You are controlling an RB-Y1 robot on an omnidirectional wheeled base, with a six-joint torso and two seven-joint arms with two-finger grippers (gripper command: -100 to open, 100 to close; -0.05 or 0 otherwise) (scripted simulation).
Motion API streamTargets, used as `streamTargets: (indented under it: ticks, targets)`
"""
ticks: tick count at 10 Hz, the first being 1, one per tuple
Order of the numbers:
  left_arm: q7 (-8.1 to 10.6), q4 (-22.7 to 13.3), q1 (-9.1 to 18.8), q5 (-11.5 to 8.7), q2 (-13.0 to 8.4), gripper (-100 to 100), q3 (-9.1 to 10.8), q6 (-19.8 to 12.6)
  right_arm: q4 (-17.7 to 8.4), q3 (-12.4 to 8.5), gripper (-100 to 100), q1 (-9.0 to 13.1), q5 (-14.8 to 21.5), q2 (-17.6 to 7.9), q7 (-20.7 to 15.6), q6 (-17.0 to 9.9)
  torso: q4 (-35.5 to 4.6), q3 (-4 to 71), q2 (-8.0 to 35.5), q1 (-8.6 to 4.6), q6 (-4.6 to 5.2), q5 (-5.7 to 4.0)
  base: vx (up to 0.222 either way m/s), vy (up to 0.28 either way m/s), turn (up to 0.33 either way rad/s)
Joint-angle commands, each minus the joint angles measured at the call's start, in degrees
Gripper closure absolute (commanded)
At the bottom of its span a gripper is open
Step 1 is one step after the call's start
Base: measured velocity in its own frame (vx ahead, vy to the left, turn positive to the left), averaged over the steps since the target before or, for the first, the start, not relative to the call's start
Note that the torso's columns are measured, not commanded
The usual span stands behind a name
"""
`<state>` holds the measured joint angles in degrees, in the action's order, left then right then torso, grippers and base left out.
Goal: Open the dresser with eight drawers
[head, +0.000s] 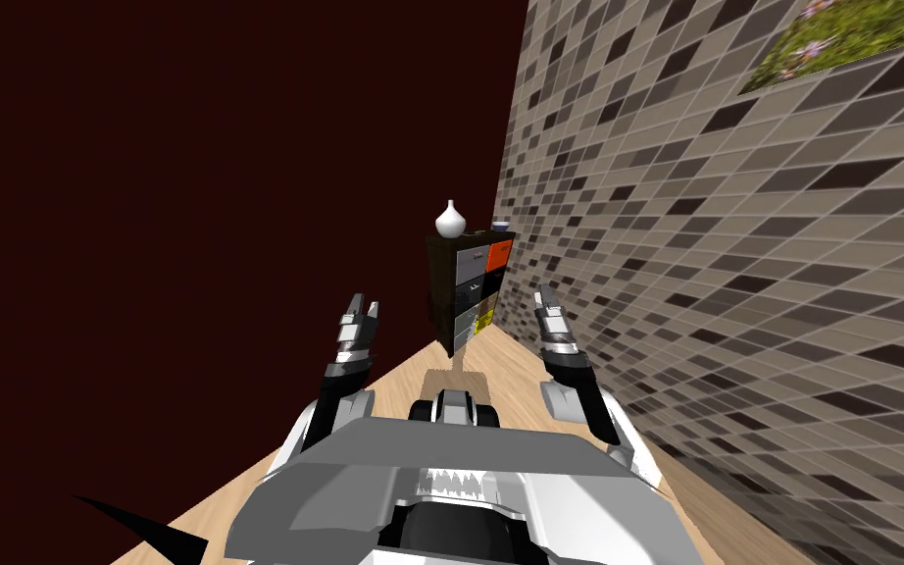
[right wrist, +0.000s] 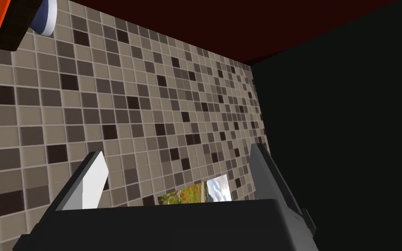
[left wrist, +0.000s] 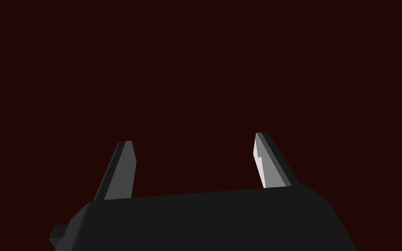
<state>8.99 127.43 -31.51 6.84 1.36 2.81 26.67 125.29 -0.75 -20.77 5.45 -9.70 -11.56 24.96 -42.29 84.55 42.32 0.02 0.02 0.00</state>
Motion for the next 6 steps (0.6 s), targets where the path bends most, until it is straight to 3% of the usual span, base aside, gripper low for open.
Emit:
streamTargets:
  ticks: [1,4,6]
  targets:
    - [0.00,0.0,0.0,0.0,0.0,0,0.00,0.0,-2.3,0.2,-100,2.9,4.5,-1.7,-2.7,-0.5,0.0,0.0,0.0,0.00,-0.03,0.00,0.020,-0.002,0.090]
    - [0.00,0.0,0.0,0.0,0.0,0,0.00,0.0,-3.3,0.3,-100,4.2,7.9,-2.5,-4.0,-0.8,0.0,0.0,-0.1,-0.01,-0.03,0.00,0.017,-0.003,0.040]
    - [0.00,0.0,0.0,0.0,0.0,0,0.00,0.0,-5.5,0.5,-100,7.1,12.0,-4.1,-6.8,-1.4,0.0,0.0,0.0,-0.02,-0.03,0.00,0.019,-0.005,0.092]
